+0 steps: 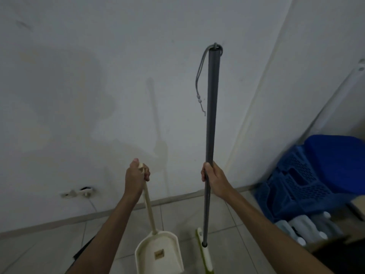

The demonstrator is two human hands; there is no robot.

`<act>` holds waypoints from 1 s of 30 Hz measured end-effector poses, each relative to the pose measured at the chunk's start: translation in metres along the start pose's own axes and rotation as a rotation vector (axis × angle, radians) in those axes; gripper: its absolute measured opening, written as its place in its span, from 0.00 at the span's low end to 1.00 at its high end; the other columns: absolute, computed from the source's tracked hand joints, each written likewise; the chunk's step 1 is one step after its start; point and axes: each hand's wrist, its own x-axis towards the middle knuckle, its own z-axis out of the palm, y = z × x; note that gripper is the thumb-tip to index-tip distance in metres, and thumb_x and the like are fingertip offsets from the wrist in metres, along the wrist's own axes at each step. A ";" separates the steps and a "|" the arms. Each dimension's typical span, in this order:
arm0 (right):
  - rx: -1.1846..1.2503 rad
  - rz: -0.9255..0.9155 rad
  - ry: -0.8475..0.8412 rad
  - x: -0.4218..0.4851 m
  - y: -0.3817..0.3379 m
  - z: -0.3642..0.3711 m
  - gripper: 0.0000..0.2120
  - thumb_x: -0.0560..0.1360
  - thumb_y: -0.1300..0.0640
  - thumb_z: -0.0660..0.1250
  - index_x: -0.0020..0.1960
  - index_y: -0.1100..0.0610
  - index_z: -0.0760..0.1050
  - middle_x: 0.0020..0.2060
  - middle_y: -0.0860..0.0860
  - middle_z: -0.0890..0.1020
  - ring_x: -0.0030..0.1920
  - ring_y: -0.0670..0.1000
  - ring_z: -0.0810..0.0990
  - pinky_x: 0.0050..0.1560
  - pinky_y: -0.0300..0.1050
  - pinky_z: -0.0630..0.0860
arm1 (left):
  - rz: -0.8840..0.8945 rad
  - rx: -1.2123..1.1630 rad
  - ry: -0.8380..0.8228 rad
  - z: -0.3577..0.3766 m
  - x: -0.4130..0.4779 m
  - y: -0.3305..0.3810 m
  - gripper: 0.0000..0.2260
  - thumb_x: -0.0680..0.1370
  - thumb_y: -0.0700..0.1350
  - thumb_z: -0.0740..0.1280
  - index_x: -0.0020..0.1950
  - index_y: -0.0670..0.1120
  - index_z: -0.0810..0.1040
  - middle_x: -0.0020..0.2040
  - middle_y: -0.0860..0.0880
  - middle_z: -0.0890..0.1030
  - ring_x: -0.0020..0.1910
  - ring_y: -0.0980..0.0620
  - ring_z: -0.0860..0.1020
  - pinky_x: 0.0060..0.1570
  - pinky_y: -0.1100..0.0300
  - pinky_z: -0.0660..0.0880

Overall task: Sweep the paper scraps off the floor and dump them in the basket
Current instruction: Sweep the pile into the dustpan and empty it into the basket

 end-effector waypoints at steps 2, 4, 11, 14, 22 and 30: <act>-0.044 0.032 0.016 0.021 0.006 0.012 0.16 0.82 0.51 0.51 0.41 0.57 0.69 0.33 0.51 0.74 0.34 0.47 0.73 0.41 0.41 0.70 | 0.001 0.002 -0.002 -0.009 0.022 -0.007 0.26 0.73 0.58 0.51 0.19 0.49 0.71 0.19 0.50 0.69 0.21 0.53 0.66 0.33 0.56 0.61; -0.084 0.069 0.023 0.040 0.012 0.022 0.15 0.82 0.52 0.52 0.42 0.57 0.69 0.34 0.52 0.76 0.35 0.46 0.73 0.41 0.40 0.70 | 0.001 -0.001 0.008 -0.017 0.042 -0.014 0.26 0.73 0.57 0.51 0.19 0.48 0.71 0.19 0.50 0.69 0.21 0.53 0.66 0.33 0.56 0.61; -0.150 0.207 0.088 0.092 0.038 0.058 0.12 0.82 0.51 0.54 0.49 0.58 0.70 0.39 0.53 0.78 0.37 0.44 0.75 0.36 0.32 0.69 | -0.029 0.051 0.058 -0.034 0.102 -0.048 0.24 0.74 0.54 0.50 0.25 0.42 0.69 0.19 0.49 0.71 0.24 0.49 0.68 0.33 0.56 0.65; -0.171 0.236 0.082 0.114 0.059 0.073 0.11 0.82 0.50 0.54 0.50 0.57 0.69 0.41 0.54 0.79 0.38 0.48 0.76 0.36 0.36 0.70 | -0.039 0.074 0.075 -0.041 0.127 -0.070 0.24 0.77 0.52 0.48 0.26 0.41 0.68 0.19 0.49 0.71 0.23 0.51 0.69 0.34 0.56 0.65; -0.251 0.232 0.038 0.169 0.091 0.114 0.15 0.81 0.48 0.57 0.45 0.60 0.70 0.35 0.52 0.76 0.37 0.51 0.75 0.29 0.30 0.67 | -0.116 0.044 0.096 -0.059 0.188 -0.122 0.28 0.78 0.50 0.48 0.21 0.48 0.72 0.19 0.50 0.71 0.20 0.54 0.69 0.34 0.55 0.65; -0.285 0.335 -0.002 0.247 0.087 0.134 0.18 0.81 0.47 0.57 0.57 0.62 0.72 0.42 0.54 0.76 0.41 0.51 0.75 0.41 0.41 0.70 | -0.133 0.094 0.100 -0.067 0.230 -0.150 0.31 0.80 0.43 0.46 0.19 0.49 0.72 0.19 0.51 0.72 0.22 0.54 0.69 0.35 0.56 0.65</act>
